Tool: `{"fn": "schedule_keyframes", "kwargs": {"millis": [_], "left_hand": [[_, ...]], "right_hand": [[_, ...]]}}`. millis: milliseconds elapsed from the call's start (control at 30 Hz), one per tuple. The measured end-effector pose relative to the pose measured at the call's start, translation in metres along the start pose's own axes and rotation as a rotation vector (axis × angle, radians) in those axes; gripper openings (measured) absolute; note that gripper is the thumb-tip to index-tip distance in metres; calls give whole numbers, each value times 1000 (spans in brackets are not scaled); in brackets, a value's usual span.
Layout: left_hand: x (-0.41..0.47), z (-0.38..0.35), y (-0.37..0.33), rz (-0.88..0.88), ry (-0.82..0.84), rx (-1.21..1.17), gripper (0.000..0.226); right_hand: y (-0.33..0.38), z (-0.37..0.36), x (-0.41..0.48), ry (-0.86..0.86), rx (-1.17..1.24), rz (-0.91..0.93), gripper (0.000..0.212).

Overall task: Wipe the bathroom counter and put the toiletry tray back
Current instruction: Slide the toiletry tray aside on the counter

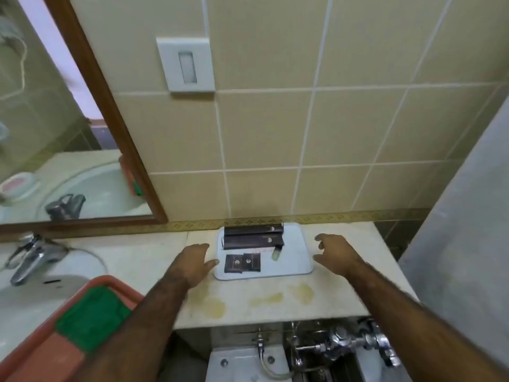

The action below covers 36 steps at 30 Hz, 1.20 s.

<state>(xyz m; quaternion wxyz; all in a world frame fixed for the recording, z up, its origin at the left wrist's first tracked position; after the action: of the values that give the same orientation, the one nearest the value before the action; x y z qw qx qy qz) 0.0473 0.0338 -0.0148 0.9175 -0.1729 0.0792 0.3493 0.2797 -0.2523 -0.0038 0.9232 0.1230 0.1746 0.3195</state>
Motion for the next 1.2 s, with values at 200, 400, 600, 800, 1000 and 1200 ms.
{"fn": "schedule_keyframes", "kwargs": {"millis": [200,400,600,800,1000,1200], "left_hand": [[34,-47,10,146,-83,14,43],[56,-54,4,208,-195,-2,30],[62,-54,4,376,-232,-202,17],[50,-43,-26,305,-280,-276,15],[54,-48,-120,49,-362,-126,21],[69,-69,-225,-152,-385,-15,20]], "right_hand": [[-36,-61,31,-92,133,-164,37],[-32,-65,58,-198,142,-177,24],[-36,-58,65,-200,226,-218,15],[-68,-37,29,-266,390,-296,14],[-135,-27,-52,-318,554,-474,17],[-187,-38,-117,-280,752,-604,26]]}}
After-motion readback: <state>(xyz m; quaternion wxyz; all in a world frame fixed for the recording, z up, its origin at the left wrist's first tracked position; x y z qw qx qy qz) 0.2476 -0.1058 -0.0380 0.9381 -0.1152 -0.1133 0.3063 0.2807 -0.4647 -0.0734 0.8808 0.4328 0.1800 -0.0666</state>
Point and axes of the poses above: each hand's wrist, its own x-axis towards the middle knuckle, its own z-axis out of the back of the hand, y = z × x, the point moved 6 cm from there along x, towards the middle knuckle, and after that the axes turned 4 degrees about z, right-handed, at the moved point
